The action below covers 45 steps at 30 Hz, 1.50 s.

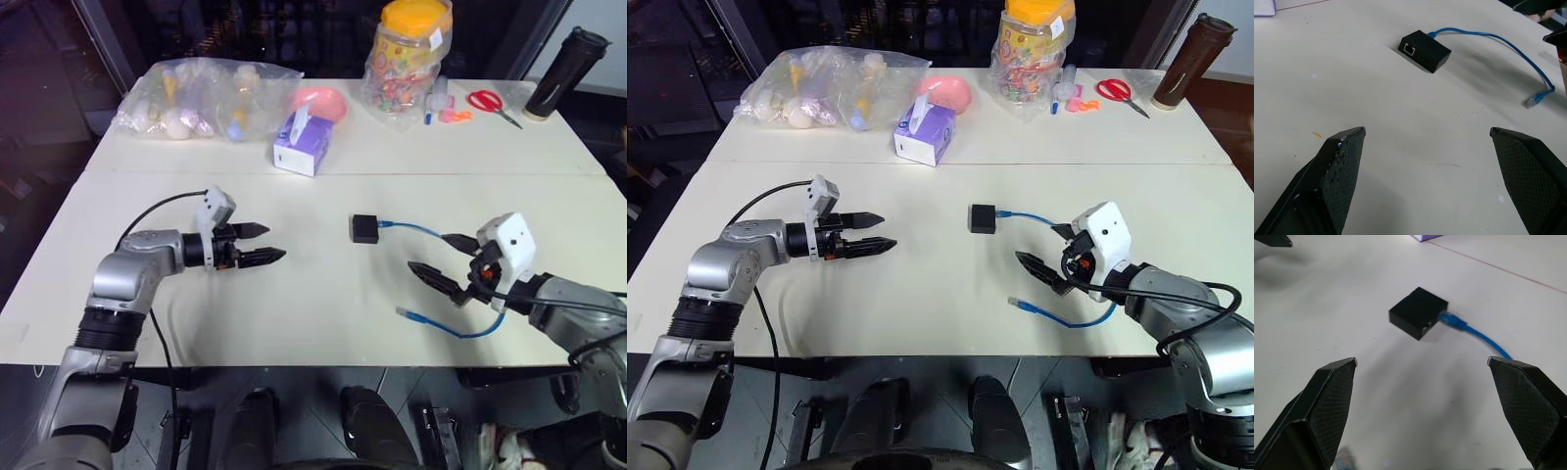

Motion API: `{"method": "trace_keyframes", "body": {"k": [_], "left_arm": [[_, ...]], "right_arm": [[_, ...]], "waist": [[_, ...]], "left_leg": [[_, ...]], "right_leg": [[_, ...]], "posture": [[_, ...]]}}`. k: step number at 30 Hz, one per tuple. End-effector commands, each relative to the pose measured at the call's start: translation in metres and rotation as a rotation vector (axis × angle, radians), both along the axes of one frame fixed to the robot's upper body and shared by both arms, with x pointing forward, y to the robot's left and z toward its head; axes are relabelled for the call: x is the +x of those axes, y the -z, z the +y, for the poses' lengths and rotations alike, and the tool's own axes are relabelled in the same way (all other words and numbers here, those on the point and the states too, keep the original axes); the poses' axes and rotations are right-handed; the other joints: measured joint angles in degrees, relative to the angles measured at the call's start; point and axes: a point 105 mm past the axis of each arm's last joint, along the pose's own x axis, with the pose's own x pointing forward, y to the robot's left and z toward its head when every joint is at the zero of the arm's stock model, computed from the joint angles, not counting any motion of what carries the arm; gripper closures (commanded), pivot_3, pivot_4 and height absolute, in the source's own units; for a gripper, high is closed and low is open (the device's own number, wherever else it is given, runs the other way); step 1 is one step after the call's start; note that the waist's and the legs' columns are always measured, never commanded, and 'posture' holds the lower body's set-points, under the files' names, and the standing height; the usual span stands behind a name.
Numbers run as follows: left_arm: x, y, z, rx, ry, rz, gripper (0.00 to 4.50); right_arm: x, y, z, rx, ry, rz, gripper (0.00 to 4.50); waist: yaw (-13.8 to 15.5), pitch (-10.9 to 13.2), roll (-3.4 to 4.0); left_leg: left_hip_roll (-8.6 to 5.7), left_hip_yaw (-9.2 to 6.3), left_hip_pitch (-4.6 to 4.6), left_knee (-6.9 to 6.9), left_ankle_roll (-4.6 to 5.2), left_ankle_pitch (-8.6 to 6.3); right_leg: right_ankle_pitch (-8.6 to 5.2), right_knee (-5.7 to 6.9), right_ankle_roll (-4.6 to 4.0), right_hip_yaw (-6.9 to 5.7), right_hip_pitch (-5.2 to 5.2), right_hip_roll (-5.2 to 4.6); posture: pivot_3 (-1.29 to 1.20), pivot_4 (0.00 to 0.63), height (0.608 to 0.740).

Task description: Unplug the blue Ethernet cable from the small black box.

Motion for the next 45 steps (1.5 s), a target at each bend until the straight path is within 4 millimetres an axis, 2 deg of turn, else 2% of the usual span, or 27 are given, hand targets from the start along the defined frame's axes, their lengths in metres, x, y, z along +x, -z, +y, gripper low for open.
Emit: {"method": "trace_keyframes", "body": {"k": [1,17,23,26,31,36,38,41,44,45], "left_arm": [[-0.002,-0.011,0.0,-0.016,0.003,-0.046,0.23],[0.001,-0.012,-0.003,-0.028,-0.018,-0.066,0.23],[0.009,-0.018,-0.005,-0.031,-0.022,-0.095,0.23],[0.019,-0.029,-0.008,-0.049,-0.011,-0.122,0.23],[0.029,-0.054,-0.012,0.01,0.129,-0.169,0.23],[0.033,-0.064,-0.012,0.017,0.152,-0.194,0.23],[0.032,-0.062,-0.013,0.005,0.14,-0.193,0.23],[0.022,-0.049,-0.012,-0.009,0.11,-0.172,0.23],[0.015,-0.043,-0.01,-0.034,0.071,-0.15,0.23],[0.014,-0.041,-0.009,-0.035,0.058,-0.144,0.2]], "right_arm": [[0.001,-0.005,-0.001,0.001,0.001,-0.033,0.0],[0.005,-0.004,0.0,0.005,0.006,-0.051,0.0],[0.016,-0.008,-0.01,0.018,0.061,-0.082,0.0],[0.028,-0.008,-0.014,0.004,0.058,-0.088,0.0],[0.077,0.002,-0.015,-0.13,-0.026,-0.084,0.0],[0.114,0.012,-0.011,-0.182,-0.085,-0.059,0.0],[0.126,0.022,-0.006,-0.191,-0.122,-0.021,0.0],[0.136,0.05,0.006,-0.255,-0.203,0.102,0.0],[0.147,0.05,0.021,-0.255,-0.222,0.09,0.0],[0.15,0.047,0.027,-0.253,-0.233,0.076,0.53]], "waist": [[0.0,0.0,0.0],[0.01,0.0,0.0],[0.01,0.0,0.0],[0.01,0.0,0.0],[-0.5,0.01,0.0],[-1.54,0.01,0.0],[-1.65,0.01,0.0],[-2.59,0.02,0.01],[-3.36,0.01,-0.03],[-3.42,0.01,-0.03]], "left_leg": [[0.0,0.0,0.0,0.01,0.0,0.0],[0.0,0.0,0.0,0.02,0.0,0.0],[0.0,0.0,0.0,0.02,0.0,0.0],[0.0,0.0,0.0,0.09,0.0,0.0],[-0.01,0.06,0.04,0.27,0.0,0.0],[-0.01,0.05,0.03,0.08,0.0,0.0],[-0.01,0.03,0.0,0.0,0.0,0.0],[0.0,0.05,0.04,-0.08,0.0,0.0],[0.02,0.03,0.1,-0.12,0.0,0.0],[0.02,0.0,0.12,-0.11,0.0,0.0]], "right_leg": [[0.0,0.0,0.0,0.0,0.0,0.0],[0.0,0.01,0.0,0.0,0.0,0.0],[0.01,0.01,0.0,0.0,0.01,0.0],[0.03,0.02,-0.03,0.0,0.02,0.01],[0.05,0.02,-0.05,-0.01,0.1,0.02],[0.17,0.04,0.24,-0.01,0.05,0.02],[0.18,0.1,0.26,-0.02,-0.04,0.02],[0.18,0.18,0.26,0.0,-0.09,0.01],[0.18,0.21,0.25,-0.01,-0.08,0.02],[0.18,0.27,0.25,-0.01,-0.08,0.03]], "posture": [[0.0,0.15,0.739],[0.0,0.15,0.739],[0.0,0.15,0.739],[0.0,0.15,0.739],[0.0,0.15,0.739],[0.0,0.15,0.739],[0.0,0.15,0.739],[0.0,0.15,0.739],[0.0,0.15,0.739],[0.0,0.15,0.739]]}}
